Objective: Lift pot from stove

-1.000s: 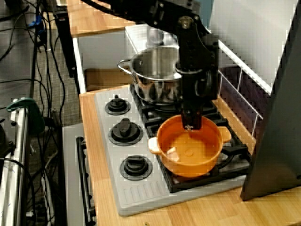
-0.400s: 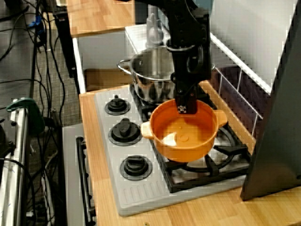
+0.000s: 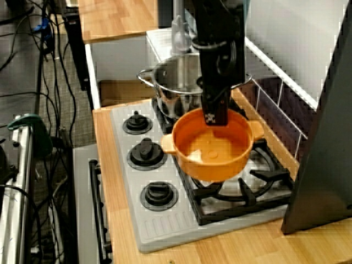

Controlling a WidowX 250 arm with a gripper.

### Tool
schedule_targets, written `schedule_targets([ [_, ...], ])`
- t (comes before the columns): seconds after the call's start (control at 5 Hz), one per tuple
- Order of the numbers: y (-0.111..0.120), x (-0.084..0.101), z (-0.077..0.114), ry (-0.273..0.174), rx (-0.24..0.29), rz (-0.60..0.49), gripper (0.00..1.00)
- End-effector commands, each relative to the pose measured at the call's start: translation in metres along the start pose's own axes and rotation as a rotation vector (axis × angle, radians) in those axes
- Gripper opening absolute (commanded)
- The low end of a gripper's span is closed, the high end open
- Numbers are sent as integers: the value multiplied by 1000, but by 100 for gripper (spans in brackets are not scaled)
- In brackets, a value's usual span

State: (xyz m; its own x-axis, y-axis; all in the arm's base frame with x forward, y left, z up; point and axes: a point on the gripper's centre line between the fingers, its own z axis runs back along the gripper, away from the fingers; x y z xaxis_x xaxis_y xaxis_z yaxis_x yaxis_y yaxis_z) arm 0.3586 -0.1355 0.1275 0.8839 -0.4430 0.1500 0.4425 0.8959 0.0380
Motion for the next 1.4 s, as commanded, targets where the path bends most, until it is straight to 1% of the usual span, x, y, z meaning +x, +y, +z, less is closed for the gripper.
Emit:
schedule_targets([
  [0.0, 13, 8, 55, -123, -15, 30, 0],
  [0.2, 18, 8, 60, -122, -30, 42, 0],
  [0.4, 22, 9, 63, -101, -88, 46, 0],
  [0.6, 26, 12, 69, -91, -110, 48, 0],
  [0.8, 30, 12, 76, -83, -124, 53, 0],
  [1.2, 27, 6, 83, -81, -140, 52, 0],
])
